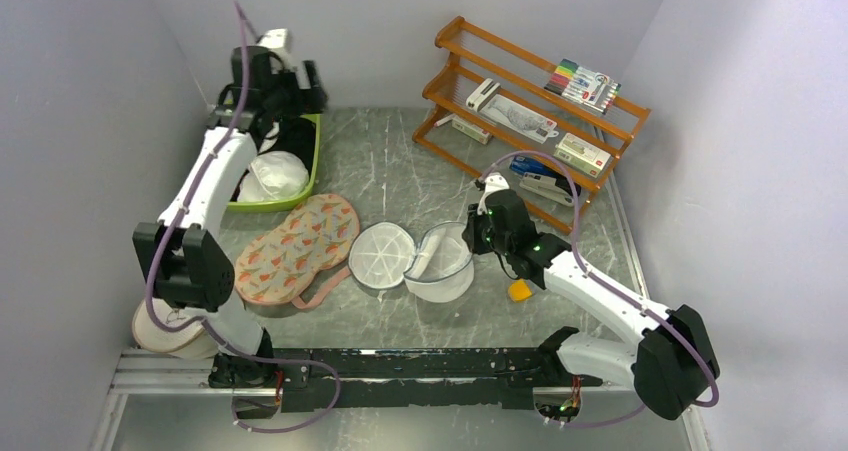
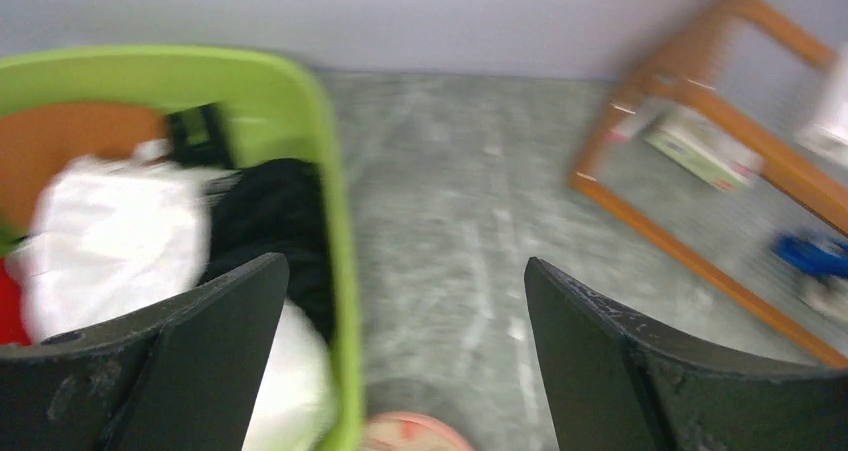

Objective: Unzip the laundry bag and remove the bra

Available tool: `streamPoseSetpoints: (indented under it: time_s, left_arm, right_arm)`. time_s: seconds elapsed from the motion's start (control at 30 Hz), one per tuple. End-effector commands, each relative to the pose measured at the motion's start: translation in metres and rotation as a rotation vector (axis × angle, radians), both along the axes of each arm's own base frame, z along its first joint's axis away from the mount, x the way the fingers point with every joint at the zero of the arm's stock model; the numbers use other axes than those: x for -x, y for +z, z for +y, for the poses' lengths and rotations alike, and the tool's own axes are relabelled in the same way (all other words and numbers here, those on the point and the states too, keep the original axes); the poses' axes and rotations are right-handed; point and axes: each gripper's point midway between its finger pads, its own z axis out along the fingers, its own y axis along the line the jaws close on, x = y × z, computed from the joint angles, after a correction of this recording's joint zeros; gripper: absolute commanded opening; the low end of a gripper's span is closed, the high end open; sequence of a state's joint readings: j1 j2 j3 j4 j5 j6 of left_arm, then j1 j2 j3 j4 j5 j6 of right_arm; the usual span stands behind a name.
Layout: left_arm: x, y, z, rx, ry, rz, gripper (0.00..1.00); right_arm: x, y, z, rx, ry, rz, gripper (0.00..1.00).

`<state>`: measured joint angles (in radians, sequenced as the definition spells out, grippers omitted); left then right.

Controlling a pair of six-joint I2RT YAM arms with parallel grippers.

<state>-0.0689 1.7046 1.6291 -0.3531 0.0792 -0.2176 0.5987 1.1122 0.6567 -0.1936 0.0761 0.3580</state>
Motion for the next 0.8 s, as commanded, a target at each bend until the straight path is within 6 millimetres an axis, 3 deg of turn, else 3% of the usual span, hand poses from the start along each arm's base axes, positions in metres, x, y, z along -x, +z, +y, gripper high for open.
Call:
streamPoseSetpoints:
  time_s: [0.0, 0.07, 0.17, 0.3, 0.33, 0.4, 0.57, 0.77]
  left_arm:
    - [0.054, 0.054, -0.1, 0.067, -0.277, -0.114, 1.0]
    - [0.087, 0.045, -0.124, 0.184, -0.385, -0.087, 1.0]
    - [0.148, 0.021, -0.143, 0.374, -0.492, -0.021, 1.0]
    - [0.222, -0.035, -0.152, 0.514, -0.516, 0.111, 0.99]
    - [0.241, -0.059, -0.152, 0.534, -0.506, 0.167, 0.98]
    - [0.268, -0.082, -0.151, 0.57, -0.49, 0.23, 0.97]
    - [0.308, -0.124, -0.141, 0.616, -0.413, 0.334, 0.94]
    - [0.32, -0.173, -0.12, 0.647, -0.211, 0.429, 0.93]
  right_arm:
    - [0.0, 0.005, -0.003, 0.026, 0.005, 0.015, 0.18]
    - [0.001, 0.004, -0.003, 0.026, 0.013, 0.017, 0.25]
    - [0.003, 0.002, -0.004, 0.033, 0.022, 0.015, 0.32]
    - [0.005, -0.001, -0.004, 0.022, 0.034, 0.006, 0.39]
    - [0.007, -0.002, -0.003, 0.014, 0.038, 0.006, 0.4]
    - [0.007, -0.003, 0.0, -0.007, 0.048, 0.002, 0.43]
    - [0.009, -0.005, 0.007, -0.035, 0.075, 0.001, 0.47]
    - [0.013, -0.005, 0.002, -0.029, 0.076, -0.012, 0.53]
